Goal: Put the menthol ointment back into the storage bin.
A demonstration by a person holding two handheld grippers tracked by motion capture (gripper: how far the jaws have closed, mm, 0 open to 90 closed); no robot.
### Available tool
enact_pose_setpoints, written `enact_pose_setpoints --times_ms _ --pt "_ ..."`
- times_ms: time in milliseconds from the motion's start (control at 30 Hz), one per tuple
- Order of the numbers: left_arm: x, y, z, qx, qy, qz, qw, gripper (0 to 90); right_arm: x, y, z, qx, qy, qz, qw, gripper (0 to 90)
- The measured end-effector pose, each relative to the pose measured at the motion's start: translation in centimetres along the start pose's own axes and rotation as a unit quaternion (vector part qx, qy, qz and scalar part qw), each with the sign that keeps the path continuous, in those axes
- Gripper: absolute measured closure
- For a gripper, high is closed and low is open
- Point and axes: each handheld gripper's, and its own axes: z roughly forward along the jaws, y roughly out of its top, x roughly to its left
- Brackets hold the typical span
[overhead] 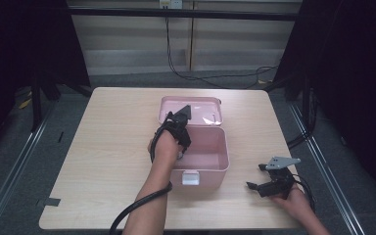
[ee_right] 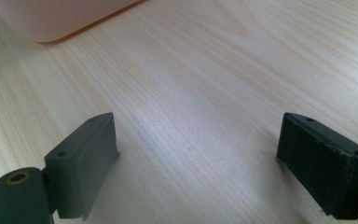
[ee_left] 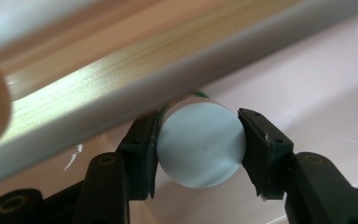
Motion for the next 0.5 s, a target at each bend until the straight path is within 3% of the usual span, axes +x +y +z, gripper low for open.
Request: enact_pose_setpoints --times_ms 300,500 --pt "-0.06 -0.02 0.05 0.001 0.002 0.004 1.0000 49.2 0.00 0.00 0.00 0.000 0.000 0.000 1.0000 11.5" --pt "0.02 -0.07 -0.09 -0.004 0.007 -0.004 1.0000 44.1 0.00 0.00 0.00 0.000 0.000 0.000 1.0000 11.5"
